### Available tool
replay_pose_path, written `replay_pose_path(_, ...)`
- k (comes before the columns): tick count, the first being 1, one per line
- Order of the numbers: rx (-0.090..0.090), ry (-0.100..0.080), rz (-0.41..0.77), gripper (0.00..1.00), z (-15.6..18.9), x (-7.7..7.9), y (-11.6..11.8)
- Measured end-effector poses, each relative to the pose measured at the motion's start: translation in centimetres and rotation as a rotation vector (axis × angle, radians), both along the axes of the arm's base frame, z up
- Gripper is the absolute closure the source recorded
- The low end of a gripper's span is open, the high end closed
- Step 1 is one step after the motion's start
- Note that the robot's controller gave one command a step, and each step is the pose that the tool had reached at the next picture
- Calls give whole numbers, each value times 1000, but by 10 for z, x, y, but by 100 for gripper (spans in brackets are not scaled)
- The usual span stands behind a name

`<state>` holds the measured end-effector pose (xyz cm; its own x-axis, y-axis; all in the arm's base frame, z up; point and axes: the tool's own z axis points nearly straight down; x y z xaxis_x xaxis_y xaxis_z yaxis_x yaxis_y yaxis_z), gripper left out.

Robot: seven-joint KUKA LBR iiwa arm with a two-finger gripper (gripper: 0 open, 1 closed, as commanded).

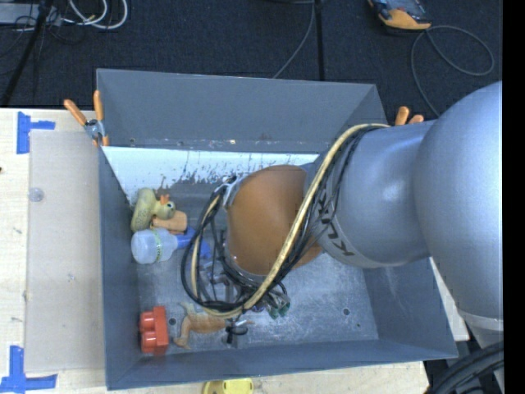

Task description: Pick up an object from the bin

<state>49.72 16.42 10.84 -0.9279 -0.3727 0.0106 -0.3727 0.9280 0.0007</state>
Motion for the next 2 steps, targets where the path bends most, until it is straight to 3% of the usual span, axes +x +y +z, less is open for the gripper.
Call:
replay_pose_path(1,-5,3,26,100,-36,-5,6)
replay_pose_path(2,-5,3,25,100,-36,-5,6)
